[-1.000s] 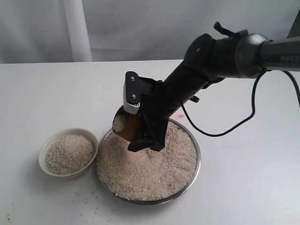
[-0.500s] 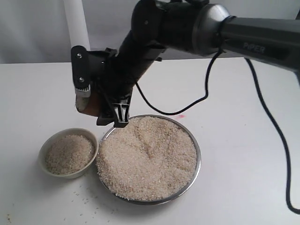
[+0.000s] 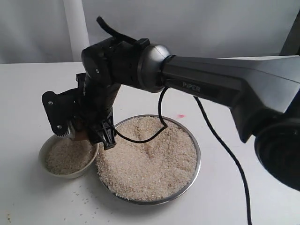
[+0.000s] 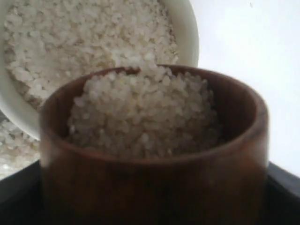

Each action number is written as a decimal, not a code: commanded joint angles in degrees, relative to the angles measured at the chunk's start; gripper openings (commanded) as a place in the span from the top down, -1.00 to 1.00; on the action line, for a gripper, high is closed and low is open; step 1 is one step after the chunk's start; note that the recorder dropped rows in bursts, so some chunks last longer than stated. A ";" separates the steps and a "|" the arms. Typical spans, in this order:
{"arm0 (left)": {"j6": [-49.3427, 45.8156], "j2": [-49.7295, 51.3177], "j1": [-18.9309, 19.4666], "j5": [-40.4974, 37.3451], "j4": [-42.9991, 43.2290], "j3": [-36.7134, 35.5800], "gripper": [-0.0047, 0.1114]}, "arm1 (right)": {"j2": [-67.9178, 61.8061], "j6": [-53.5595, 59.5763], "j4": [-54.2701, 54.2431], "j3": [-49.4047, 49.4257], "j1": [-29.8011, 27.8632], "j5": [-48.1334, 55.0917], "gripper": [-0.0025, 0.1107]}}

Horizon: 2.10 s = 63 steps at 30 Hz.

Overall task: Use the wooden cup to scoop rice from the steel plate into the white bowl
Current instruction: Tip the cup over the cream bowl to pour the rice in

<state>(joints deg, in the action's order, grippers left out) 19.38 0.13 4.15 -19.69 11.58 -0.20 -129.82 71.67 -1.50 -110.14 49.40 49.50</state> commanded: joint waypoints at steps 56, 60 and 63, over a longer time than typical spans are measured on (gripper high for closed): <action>0.08 -0.13 -0.14 0.36 -0.33 0.20 0.92 | -1.71 -1.48 37.12 -0.61 8.27 -5.14 0.96; 0.08 -0.13 -0.14 0.36 -0.33 0.20 0.92 | -1.71 -1.48 38.80 -0.61 8.89 -4.74 0.96; 0.08 -0.13 -0.14 0.36 -0.33 0.20 0.92 | -1.71 -1.48 39.76 -0.61 9.33 -4.72 0.96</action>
<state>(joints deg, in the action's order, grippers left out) 19.38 0.13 4.15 -19.69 11.58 -0.20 -131.87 70.49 36.79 -110.29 58.26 44.66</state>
